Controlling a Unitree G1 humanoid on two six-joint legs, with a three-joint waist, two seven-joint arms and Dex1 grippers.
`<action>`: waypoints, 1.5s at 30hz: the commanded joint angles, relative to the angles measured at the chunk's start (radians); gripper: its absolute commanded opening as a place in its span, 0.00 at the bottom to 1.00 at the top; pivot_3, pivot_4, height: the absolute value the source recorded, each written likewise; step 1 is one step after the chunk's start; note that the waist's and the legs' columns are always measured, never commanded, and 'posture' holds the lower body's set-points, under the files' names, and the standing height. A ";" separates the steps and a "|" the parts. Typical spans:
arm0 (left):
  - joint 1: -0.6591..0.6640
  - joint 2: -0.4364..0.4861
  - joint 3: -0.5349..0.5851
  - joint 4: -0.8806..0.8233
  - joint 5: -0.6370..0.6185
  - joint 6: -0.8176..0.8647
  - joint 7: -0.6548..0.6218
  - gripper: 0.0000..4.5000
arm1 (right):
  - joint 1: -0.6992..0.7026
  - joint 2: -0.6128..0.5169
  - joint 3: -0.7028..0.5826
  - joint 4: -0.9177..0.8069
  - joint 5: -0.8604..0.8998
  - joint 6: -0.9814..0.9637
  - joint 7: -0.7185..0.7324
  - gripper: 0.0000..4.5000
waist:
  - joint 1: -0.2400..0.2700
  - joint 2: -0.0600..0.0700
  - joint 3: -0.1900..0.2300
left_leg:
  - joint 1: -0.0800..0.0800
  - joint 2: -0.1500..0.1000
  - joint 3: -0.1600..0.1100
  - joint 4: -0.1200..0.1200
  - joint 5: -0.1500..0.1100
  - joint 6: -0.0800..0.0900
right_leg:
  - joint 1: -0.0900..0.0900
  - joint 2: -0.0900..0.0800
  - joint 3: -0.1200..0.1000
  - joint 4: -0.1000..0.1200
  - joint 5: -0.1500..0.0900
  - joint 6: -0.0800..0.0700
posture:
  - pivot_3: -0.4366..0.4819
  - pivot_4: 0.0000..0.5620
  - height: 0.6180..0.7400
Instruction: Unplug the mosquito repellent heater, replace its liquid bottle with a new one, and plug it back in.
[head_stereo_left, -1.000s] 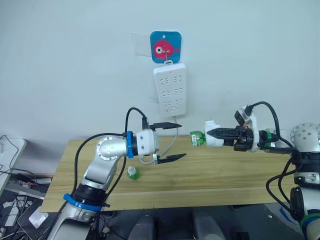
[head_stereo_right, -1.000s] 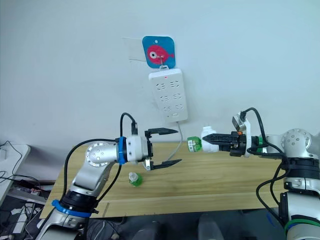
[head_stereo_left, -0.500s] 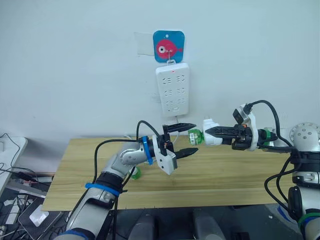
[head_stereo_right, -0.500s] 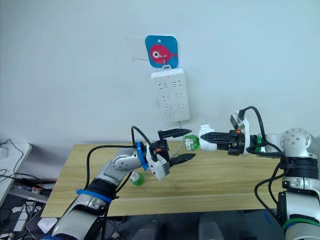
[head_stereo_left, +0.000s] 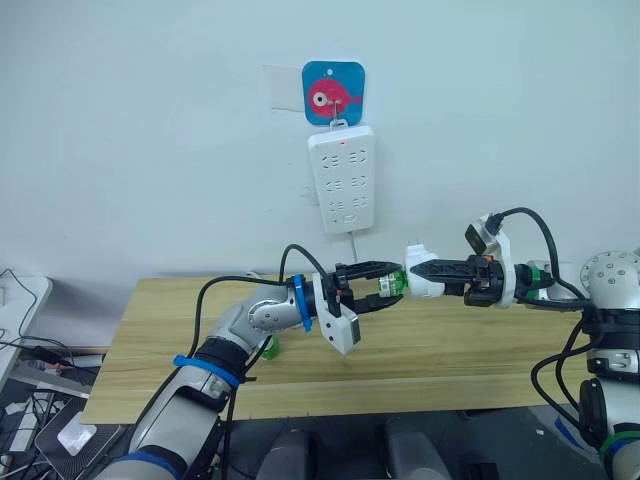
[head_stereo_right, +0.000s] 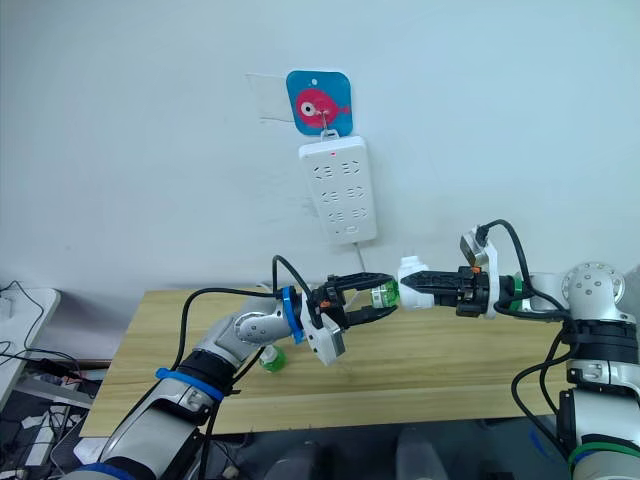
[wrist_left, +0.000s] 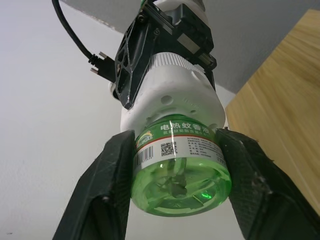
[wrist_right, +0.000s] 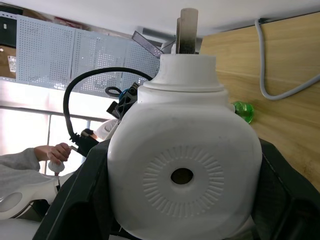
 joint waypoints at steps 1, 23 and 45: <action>0.040 0.000 -0.050 -0.111 -0.289 0.189 -0.169 0.49 | -0.011 -0.020 -0.010 -0.046 0.039 0.008 0.023 0.67 | -0.003 0.000 0.000 | 0.000 0.000 0.000 0.000 0.000 0.000 | 0.000 0.000 0.000 0.000 0.000 0.000 | 0.31 0.30 1.00; -0.065 0.025 0.341 -0.304 -1.701 2.254 -0.224 0.77 | -0.027 -0.080 0.110 -0.145 -0.059 -0.016 0.223 0.67 | -0.028 0.002 0.002 | 0.000 0.002 -0.005 0.004 0.001 0.000 | -0.002 0.005 0.000 0.007 -0.003 0.001 | 0.32 0.29 1.00; 0.189 0.175 0.138 -0.708 -0.577 0.861 -0.506 0.99 | -0.082 -0.053 0.017 0.008 -0.071 0.008 0.166 0.67 | -0.007 0.003 0.002 | -0.003 0.001 0.001 0.000 0.001 -0.001 | -0.002 0.002 0.002 -0.002 0.000 -0.002 | 0.36 0.26 1.00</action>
